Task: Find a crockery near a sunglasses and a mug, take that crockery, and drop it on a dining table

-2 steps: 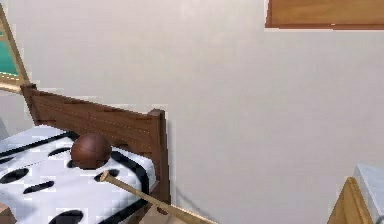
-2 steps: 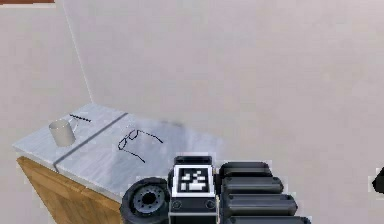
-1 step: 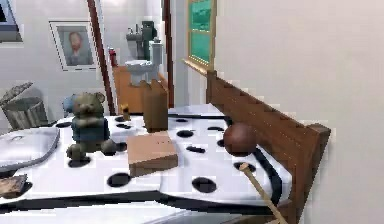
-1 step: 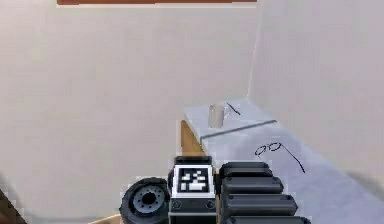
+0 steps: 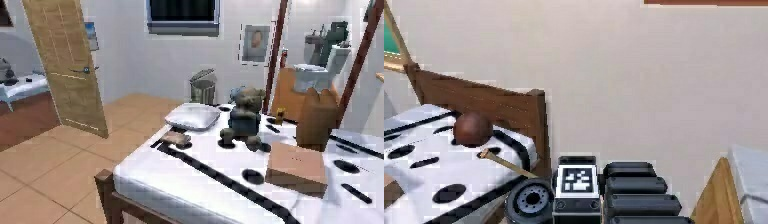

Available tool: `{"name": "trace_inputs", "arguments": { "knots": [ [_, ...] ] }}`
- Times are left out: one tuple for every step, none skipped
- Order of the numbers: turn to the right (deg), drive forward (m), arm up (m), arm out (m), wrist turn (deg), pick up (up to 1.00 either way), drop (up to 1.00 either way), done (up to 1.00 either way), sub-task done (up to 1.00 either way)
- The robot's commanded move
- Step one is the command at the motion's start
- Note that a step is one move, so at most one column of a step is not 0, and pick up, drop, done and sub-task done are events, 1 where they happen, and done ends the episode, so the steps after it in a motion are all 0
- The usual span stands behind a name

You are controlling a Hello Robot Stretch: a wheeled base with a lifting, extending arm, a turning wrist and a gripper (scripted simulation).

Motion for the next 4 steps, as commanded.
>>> {"name": "trace_inputs", "arguments": {
  "knots": [
    [-45.0,0.0,0.0,0.0,0.0,0.0,0.0,0.0,0.0],
    [-12.0,0.0,0.0,0.0,0.0,0.0,0.0,0.0,0.0],
    [0.0,1.0,0.0,0.0,0.0,0.0,0.0,0.0,0.0],
    [-3.0,0.0,0.0,0.0,0.0,0.0,0.0,0.0,0.0]
  ]
}}
